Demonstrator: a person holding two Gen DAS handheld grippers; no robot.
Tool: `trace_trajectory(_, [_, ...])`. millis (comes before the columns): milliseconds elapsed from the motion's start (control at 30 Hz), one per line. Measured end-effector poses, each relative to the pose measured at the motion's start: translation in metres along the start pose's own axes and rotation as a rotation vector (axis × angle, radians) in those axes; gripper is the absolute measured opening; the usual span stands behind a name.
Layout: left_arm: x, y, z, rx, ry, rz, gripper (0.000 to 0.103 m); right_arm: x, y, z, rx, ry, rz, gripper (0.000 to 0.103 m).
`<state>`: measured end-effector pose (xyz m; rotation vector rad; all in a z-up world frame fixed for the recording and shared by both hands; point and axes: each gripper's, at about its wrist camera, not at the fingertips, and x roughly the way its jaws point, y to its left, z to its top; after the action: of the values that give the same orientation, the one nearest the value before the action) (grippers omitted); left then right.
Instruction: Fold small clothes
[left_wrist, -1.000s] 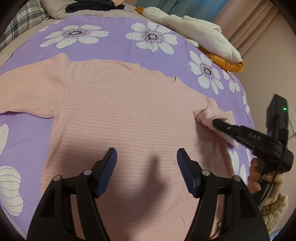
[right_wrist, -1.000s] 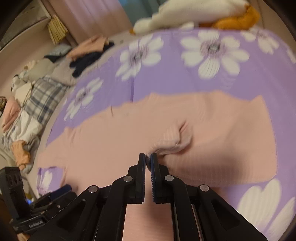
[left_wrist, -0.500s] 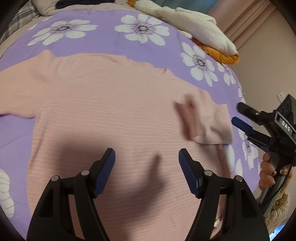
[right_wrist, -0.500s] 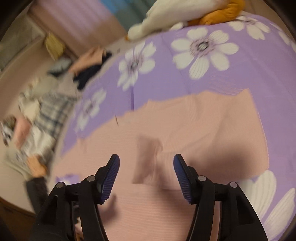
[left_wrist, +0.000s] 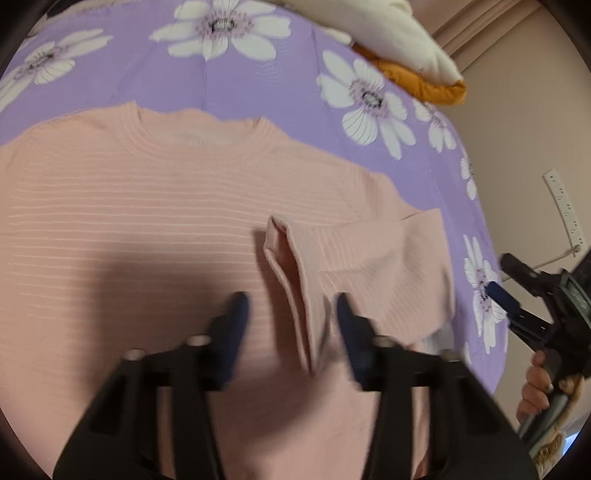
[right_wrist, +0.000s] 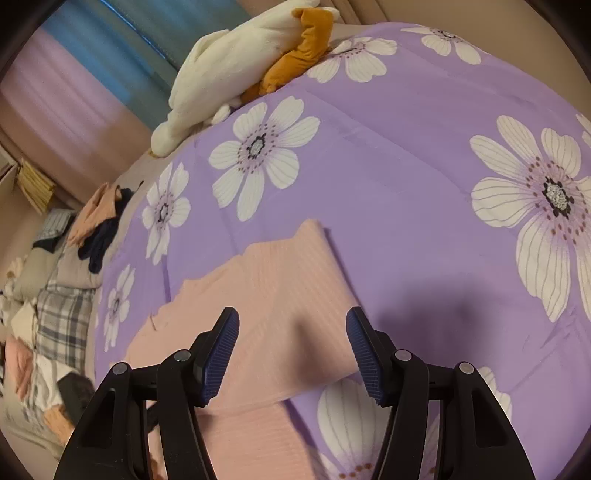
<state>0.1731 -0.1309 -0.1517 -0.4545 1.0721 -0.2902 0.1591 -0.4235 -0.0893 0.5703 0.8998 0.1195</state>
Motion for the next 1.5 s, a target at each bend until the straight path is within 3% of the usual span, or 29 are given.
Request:
trace_trajectory(33, [0.003,0.0,0.0,0.001,-0.001,-0.001,0.015,0.0,-0.001,0.0,0.0,0.0,-0.006,0.06])
trace_trajectory(100, [0.003,-0.002,0.0,0.006,-0.015,-0.011,0.005,0.001,-0.003,0.001,0.007,0.002,-0.01,0.06])
trace_trajectory(233, [-0.007,-0.006,0.004,-0.001,-0.055,0.001,0.005,0.005,-0.006,0.003,0.02,0.015,-0.001,0.06])
trace_trajectory(500, [-0.061,-0.024,0.037,0.032,-0.231,-0.005,0.004,0.005,-0.01,0.001,0.022,0.018,-0.006,0.06])
trace_trajectory(800, [-0.116,0.006,0.057,-0.013,-0.357,0.043,0.004,0.014,-0.003,-0.002,0.012,0.037,0.016,0.06])
trace_trajectory(1133, [-0.151,0.036,0.061,-0.06,-0.428,0.092,0.004,0.031,0.011,-0.008,-0.031,0.077,0.022,0.06])
trace_trajectory(1500, [-0.167,0.08,0.056,-0.153,-0.432,0.155,0.004,0.061,0.032,-0.025,-0.098,0.148,0.03,0.06])
